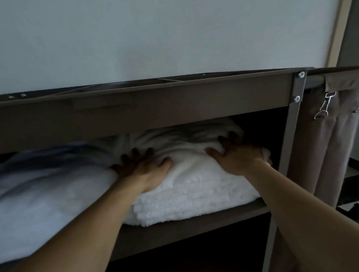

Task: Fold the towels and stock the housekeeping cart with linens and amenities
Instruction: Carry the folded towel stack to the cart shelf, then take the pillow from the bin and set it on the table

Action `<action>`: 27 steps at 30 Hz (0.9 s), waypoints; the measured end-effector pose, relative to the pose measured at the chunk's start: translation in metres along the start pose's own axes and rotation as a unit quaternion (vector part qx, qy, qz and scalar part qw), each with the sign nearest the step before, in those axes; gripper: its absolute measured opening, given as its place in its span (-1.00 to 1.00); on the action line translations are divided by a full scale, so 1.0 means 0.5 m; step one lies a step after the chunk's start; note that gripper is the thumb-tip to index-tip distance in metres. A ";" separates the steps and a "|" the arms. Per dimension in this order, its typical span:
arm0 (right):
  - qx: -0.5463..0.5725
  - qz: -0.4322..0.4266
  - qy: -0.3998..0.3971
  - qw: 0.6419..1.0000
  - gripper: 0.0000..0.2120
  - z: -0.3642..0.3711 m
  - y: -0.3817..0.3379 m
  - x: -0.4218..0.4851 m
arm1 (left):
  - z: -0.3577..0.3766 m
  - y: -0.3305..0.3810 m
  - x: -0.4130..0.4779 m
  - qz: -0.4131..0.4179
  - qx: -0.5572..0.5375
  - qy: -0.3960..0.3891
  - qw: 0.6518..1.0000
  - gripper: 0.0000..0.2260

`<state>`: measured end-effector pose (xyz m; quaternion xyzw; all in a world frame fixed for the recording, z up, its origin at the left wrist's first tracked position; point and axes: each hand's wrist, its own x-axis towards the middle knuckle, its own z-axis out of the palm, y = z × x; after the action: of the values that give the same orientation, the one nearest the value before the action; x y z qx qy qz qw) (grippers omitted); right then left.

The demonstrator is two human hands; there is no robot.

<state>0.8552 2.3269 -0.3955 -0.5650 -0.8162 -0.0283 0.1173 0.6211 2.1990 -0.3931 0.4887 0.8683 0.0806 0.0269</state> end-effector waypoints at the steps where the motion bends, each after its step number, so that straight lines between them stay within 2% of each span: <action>1: 0.001 0.001 0.001 1.000 -0.18 -0.007 -0.010 0.000 | -0.009 0.004 -0.004 0.009 -0.002 -0.007 1.000 -0.08; 3: 0.006 -0.014 0.013 1.000 -0.16 -0.006 -0.034 -0.008 | -0.034 -0.011 -0.010 0.030 -0.001 -0.015 0.999 -0.14; 7: -0.028 -0.034 0.016 0.999 0.01 0.023 -0.060 -0.038 | -0.044 -0.078 -0.036 0.040 0.048 0.021 0.998 -0.05; 10: -0.011 -0.012 -0.013 1.000 -0.16 0.002 -0.078 -0.071 | -0.037 -0.074 -0.072 0.034 0.067 0.014 0.997 -0.18; 12: 0.019 -0.026 -0.034 0.999 -0.26 -0.016 -0.118 -0.124 | -0.053 -0.060 -0.106 0.082 0.054 0.007 0.995 -0.29; 15: 0.037 -0.067 -0.074 0.994 -0.21 -0.056 -0.189 -0.238 | -0.089 -0.091 -0.190 0.140 0.065 0.005 0.988 -0.35; 18: 0.022 -0.092 -0.110 0.989 -0.15 -0.136 -0.256 -0.335 | -0.144 -0.173 -0.291 0.117 0.092 -0.006 0.989 -0.35; 27: 0.048 -0.200 -0.149 0.967 -0.17 -0.397 -0.472 -0.522 | -0.371 -0.431 -0.546 0.000 0.057 -0.022 0.998 -0.35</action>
<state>0.7547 1.9673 -0.2405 -0.3818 -0.9213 0.0726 0.0139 0.5579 1.8354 -0.2547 0.4911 0.8707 0.0200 0.0175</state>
